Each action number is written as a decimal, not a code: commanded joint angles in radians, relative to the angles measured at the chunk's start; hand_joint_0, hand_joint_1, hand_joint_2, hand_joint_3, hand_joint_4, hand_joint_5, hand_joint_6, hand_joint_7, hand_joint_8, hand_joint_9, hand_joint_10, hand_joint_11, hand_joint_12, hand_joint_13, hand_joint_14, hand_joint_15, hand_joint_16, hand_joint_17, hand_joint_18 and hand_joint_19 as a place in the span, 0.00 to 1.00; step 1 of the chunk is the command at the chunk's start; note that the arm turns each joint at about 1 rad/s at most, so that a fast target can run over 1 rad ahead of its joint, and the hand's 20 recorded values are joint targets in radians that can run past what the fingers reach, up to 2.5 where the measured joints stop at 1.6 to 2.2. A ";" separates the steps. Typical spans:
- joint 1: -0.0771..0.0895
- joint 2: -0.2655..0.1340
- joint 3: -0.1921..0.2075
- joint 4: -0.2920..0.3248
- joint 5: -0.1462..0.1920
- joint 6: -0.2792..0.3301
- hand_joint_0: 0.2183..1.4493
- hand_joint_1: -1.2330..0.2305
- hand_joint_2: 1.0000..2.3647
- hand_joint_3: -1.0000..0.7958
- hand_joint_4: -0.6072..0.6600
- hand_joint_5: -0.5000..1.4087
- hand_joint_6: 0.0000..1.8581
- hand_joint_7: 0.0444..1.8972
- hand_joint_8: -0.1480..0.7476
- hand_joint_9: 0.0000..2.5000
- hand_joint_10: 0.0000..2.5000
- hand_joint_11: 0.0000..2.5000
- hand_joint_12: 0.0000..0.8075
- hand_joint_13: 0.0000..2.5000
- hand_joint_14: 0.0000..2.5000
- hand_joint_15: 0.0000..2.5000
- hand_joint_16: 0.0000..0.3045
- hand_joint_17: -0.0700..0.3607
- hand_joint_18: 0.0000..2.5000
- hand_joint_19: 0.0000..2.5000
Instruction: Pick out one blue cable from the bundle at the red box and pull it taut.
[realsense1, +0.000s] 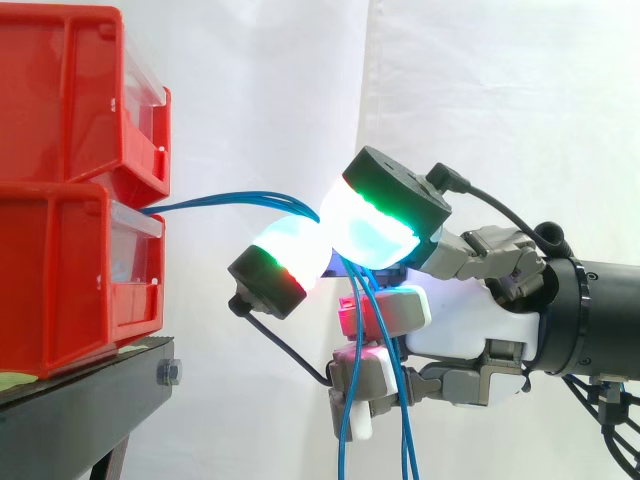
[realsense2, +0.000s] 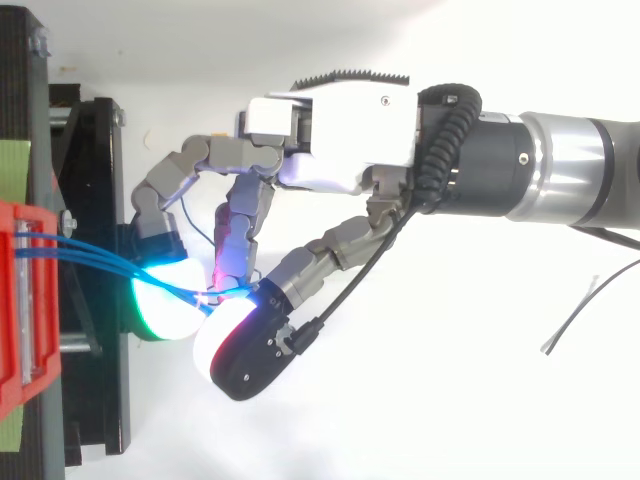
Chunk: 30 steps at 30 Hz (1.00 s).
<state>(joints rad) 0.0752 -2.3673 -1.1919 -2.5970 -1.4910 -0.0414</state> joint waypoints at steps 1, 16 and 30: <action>0.000 0.000 0.000 0.000 0.000 0.000 0.34 0.21 0.00 0.28 0.46 0.20 0.50 0.50 0.48 0.57 0.01 0.40 0.44 0.49 0.01 0.29 0.15 0.41 0.37 0.29; 0.000 0.000 0.000 0.000 -0.003 0.000 0.31 0.42 0.01 0.36 0.50 0.21 0.47 0.50 0.50 0.57 0.01 0.38 0.46 0.50 0.01 0.29 0.16 0.42 0.38 0.32; 0.000 0.000 0.000 0.000 -0.003 0.000 0.31 0.42 0.01 0.43 0.52 0.20 0.46 0.47 0.51 0.52 0.01 0.35 0.47 0.49 0.01 0.30 0.16 0.42 0.38 0.33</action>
<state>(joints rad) 0.0752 -2.3674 -1.1920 -2.5970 -1.4941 -0.0414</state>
